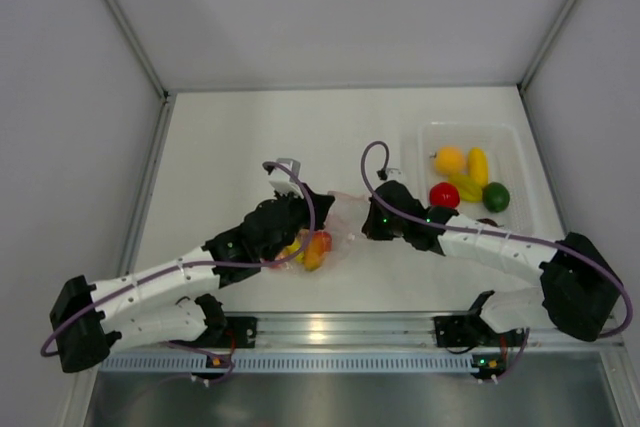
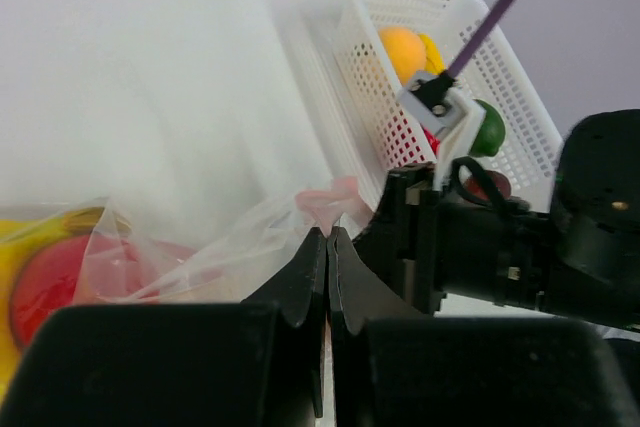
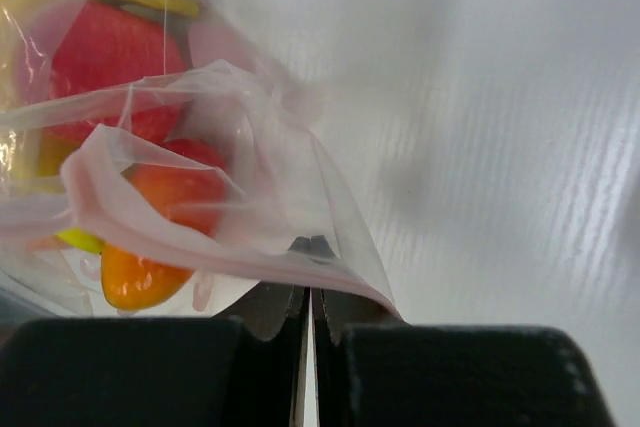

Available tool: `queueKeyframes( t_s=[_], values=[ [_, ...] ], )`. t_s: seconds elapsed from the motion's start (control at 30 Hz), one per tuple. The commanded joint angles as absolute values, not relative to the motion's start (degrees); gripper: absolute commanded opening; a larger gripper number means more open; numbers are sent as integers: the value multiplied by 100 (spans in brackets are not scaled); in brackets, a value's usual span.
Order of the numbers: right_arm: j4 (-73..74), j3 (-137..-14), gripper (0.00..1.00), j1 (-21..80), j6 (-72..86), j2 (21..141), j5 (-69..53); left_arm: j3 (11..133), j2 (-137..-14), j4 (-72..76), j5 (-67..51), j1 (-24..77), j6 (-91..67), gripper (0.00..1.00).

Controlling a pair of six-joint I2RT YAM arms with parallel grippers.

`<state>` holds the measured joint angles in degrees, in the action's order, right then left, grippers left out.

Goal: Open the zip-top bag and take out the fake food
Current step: Adjust the zipper food storage bag at the center of the board.

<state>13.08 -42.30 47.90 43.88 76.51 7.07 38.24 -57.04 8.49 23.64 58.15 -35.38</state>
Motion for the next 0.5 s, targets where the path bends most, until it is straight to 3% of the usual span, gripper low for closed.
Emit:
queueKeyframes(
  t_s=[0.0, 0.23, 0.47],
  values=[
    [2012, -4131, 0, 4702, 4078, 7094, 1431, 3911, -5493, 914, 2970, 5783, -3428, 0],
    [1609, -3744, 0, 4535, 4183, 6759, 862, 3884, -5467, 940, 2690, 5792, -3568, 0],
    [1538, -4367, 0, 4544, 4175, 6531, 449, 3911, -5695, 1072, 2277, 5792, -3700, 0]
  ],
)
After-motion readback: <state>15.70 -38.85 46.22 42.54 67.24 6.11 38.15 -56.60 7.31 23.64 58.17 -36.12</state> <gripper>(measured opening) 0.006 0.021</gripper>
